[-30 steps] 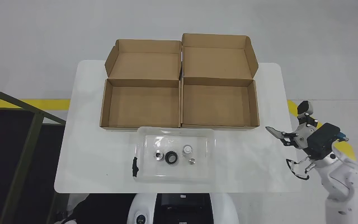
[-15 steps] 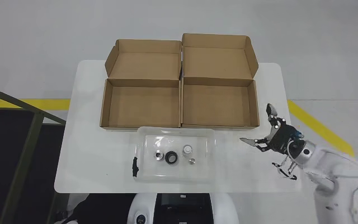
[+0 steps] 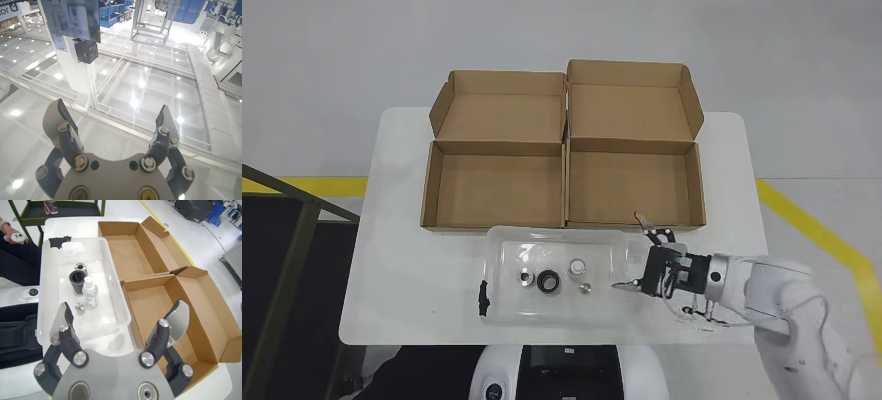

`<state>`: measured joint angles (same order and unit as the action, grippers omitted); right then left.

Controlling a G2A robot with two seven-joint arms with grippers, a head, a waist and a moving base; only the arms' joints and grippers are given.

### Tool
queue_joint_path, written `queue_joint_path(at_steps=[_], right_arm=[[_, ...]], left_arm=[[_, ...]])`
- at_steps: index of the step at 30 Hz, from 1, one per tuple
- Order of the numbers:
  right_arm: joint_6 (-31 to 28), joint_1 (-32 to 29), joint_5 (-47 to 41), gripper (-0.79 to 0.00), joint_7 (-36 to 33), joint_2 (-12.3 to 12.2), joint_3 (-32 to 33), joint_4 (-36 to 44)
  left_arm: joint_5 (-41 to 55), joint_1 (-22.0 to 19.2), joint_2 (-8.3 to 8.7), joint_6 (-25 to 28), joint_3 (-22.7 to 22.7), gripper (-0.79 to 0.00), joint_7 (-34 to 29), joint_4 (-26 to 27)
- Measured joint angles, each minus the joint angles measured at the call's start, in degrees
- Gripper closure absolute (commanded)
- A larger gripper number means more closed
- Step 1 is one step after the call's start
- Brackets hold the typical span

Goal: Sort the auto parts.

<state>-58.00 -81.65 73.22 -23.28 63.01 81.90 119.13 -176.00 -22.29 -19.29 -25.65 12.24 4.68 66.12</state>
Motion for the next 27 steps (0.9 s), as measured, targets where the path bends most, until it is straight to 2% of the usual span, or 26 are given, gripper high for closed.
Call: queue_joint_path(at_steps=[5,14,27], right_arm=[[0.00,3.68,-2.30,-0.785,-6.08,-0.65,-6.30,-0.59],[0.36,8.50,-5.67,-0.785,-13.56,-0.92,-13.73,-2.46],[4.16,15.04,-4.95,-0.785,-17.72,-0.06,-23.43,-6.89]], left_arm=[[0.00,0.00,0.00,0.00,0.00,-0.785,0.00,0.00],[0.00,0.00,0.00,0.00,0.00,-0.785,0.00,0.00],[0.00,0.00,0.00,0.00,0.00,-0.785,0.00,0.00]])
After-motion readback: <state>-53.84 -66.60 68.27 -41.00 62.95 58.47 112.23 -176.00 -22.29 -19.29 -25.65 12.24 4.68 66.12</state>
